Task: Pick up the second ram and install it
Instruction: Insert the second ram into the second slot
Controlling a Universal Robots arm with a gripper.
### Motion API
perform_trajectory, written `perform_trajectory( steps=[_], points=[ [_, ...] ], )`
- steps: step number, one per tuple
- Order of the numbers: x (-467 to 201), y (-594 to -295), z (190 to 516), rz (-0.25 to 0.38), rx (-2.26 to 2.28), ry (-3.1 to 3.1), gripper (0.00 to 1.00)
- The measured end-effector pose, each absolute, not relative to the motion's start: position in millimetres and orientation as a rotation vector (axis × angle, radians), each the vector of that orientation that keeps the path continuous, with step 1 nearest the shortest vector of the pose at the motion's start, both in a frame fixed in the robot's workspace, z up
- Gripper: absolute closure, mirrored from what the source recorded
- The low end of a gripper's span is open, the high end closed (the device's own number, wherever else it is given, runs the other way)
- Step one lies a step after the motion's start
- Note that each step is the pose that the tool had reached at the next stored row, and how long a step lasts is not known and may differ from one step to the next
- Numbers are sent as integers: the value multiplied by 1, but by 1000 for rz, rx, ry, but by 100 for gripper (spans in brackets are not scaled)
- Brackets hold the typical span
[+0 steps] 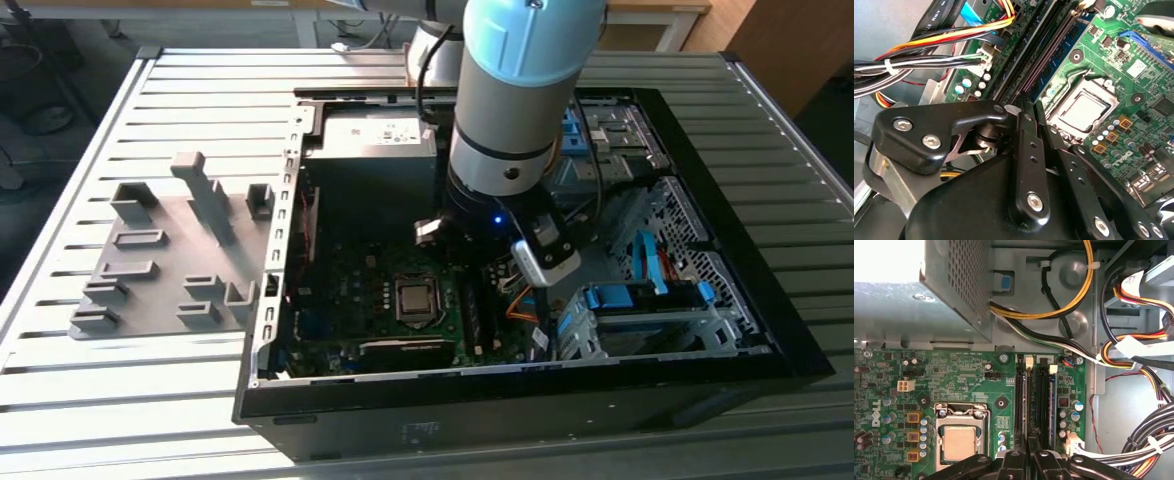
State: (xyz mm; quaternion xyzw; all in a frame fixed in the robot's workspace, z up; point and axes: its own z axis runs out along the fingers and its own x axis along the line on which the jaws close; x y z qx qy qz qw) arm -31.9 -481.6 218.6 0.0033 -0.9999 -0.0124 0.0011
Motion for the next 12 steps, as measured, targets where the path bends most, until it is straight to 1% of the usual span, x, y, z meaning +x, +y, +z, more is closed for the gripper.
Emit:
perform_trajectory(
  steps=[12],
  points=[
    [-32,-481,219,-39,16,-3139,86]
  ],
)
